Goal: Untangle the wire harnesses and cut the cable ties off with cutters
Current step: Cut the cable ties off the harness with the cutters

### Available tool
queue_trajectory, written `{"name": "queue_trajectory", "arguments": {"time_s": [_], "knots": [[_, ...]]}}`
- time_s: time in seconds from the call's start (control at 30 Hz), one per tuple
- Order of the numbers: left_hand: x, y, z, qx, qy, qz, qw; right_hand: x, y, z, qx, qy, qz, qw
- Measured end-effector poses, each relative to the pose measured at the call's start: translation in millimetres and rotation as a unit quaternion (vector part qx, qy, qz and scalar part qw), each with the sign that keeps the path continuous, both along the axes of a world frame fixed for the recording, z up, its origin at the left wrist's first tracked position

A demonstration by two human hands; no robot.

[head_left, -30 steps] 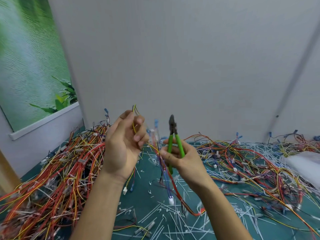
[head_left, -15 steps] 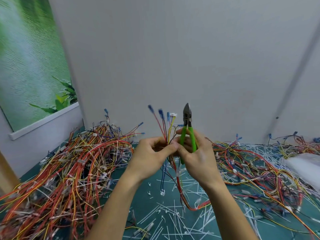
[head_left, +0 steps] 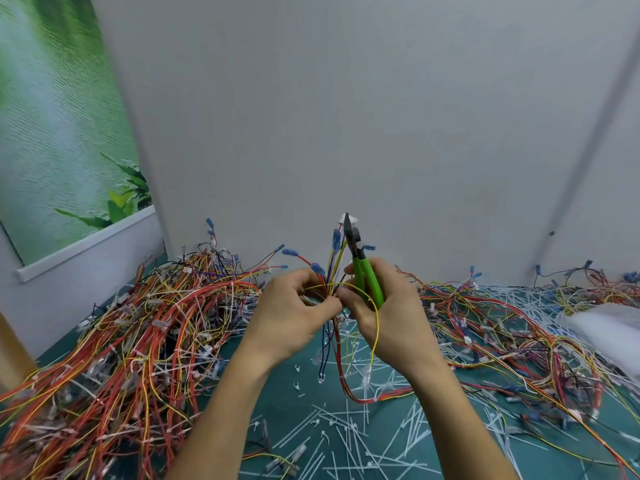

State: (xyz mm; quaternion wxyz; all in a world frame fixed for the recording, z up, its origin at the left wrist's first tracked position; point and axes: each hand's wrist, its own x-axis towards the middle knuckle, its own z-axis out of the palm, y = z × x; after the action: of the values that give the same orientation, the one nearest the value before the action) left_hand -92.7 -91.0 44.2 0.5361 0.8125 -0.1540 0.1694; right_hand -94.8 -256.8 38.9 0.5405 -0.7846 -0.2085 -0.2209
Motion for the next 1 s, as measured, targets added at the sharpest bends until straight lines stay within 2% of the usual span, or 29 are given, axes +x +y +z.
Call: {"name": "queue_trajectory", "arguments": {"time_s": [0.17,0.43,0.6,1.0], "knots": [[-6,-4,1,0.043,-0.038,0.053,0.997,-3,0,2,-0.026,-0.022,0.008,0.999],[-7,1,2,0.041,-0.009,0.036,0.998,-6,-3,5,-0.064,-0.044,0.019,0.997],[-9,-2,5,0.054,-0.026,0.032,0.998,-5,3,0,-0.108,-0.06,0.009,0.992],[-5,0,3,0.056,-0.103,0.045,0.992,-6,11,-4,-0.061,-0.08,-0.004,0.995]]}}
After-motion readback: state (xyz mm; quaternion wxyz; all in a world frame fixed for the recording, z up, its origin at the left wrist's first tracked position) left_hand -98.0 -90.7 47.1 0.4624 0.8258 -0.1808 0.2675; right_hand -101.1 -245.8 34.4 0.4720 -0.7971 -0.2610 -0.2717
